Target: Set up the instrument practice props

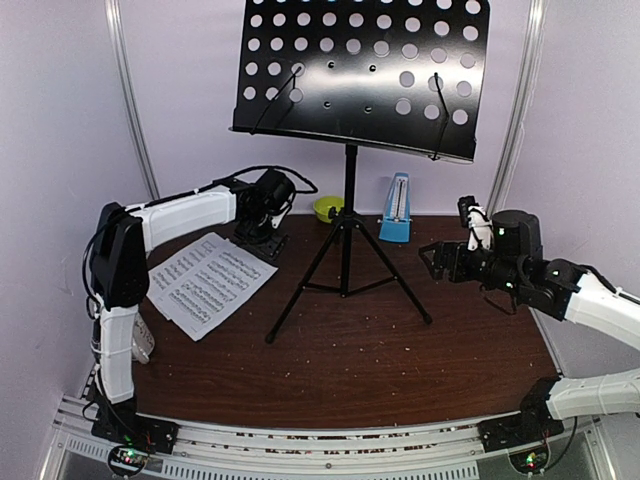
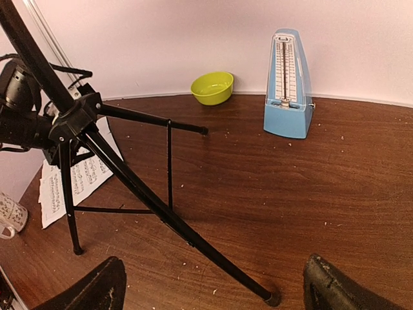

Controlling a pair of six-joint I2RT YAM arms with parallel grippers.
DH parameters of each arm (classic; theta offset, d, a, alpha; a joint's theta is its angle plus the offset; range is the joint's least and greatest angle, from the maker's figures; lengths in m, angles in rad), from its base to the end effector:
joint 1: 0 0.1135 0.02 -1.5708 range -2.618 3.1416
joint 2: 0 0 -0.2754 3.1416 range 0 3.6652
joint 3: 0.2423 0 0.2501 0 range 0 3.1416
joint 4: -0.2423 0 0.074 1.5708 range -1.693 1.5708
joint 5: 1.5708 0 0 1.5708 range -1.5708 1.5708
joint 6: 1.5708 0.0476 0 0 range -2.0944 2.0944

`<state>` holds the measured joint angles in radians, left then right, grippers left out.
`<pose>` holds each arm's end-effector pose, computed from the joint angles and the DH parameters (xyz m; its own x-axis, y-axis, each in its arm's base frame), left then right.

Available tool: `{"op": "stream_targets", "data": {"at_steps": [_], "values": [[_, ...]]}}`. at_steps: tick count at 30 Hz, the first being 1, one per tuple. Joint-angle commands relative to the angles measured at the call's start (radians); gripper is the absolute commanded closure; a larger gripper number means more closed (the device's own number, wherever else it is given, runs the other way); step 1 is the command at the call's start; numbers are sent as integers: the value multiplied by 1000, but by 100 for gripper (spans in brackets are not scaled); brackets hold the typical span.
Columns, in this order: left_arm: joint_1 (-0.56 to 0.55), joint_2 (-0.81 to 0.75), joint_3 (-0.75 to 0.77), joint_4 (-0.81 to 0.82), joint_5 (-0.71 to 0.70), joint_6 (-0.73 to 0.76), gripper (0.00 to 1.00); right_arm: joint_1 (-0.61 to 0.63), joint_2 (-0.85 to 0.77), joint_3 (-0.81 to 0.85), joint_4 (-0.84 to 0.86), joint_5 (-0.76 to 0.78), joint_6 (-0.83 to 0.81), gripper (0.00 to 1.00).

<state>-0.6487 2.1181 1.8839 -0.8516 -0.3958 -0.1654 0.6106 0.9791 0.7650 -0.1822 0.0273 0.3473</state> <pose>0.3843 -0.2684 0.2464 -0.7635 0.3883 -0.5160 0.2925 0.9203 0.2597 0.1880 0.1300 0.3022 -0.4854 0.0756 -0.8710 -0.4119 0.8590 0.3041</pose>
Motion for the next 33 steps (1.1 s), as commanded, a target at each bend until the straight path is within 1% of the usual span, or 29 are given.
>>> {"op": "stream_targets", "data": {"at_steps": [1, 4, 7, 11, 13, 15, 18, 23, 27, 33], "values": [[62, 14, -91, 23, 187, -13, 26, 5, -19, -13, 20, 5, 21, 4], [176, -95, -263, 147, 376, -44, 24, 5, -34, -16, 14, 11, 23, 4], [254, -164, -337, 169, 399, -43, 22, 6, -48, -25, 11, 17, 26, 4], [386, -194, -429, 174, 463, -67, 23, 7, -61, -36, 11, 20, 33, 4], [414, -209, -467, 168, 443, -63, 24, 8, -67, -43, 14, 24, 37, 4], [416, -216, -498, 164, 431, -70, 25, 8, -72, -49, 19, 27, 41, 5], [416, -230, -581, 190, 464, -131, 30, 8, -74, -52, 26, 28, 46, 4], [396, -289, -752, 319, 567, -272, 32, 8, -79, -55, 35, 31, 53, 4], [295, -286, -791, 366, 598, -356, 33, 9, -78, -57, 47, 35, 54, 4], [157, -274, -831, 487, 677, -568, 34, 9, -62, -46, 52, 31, 48, 4]]}}
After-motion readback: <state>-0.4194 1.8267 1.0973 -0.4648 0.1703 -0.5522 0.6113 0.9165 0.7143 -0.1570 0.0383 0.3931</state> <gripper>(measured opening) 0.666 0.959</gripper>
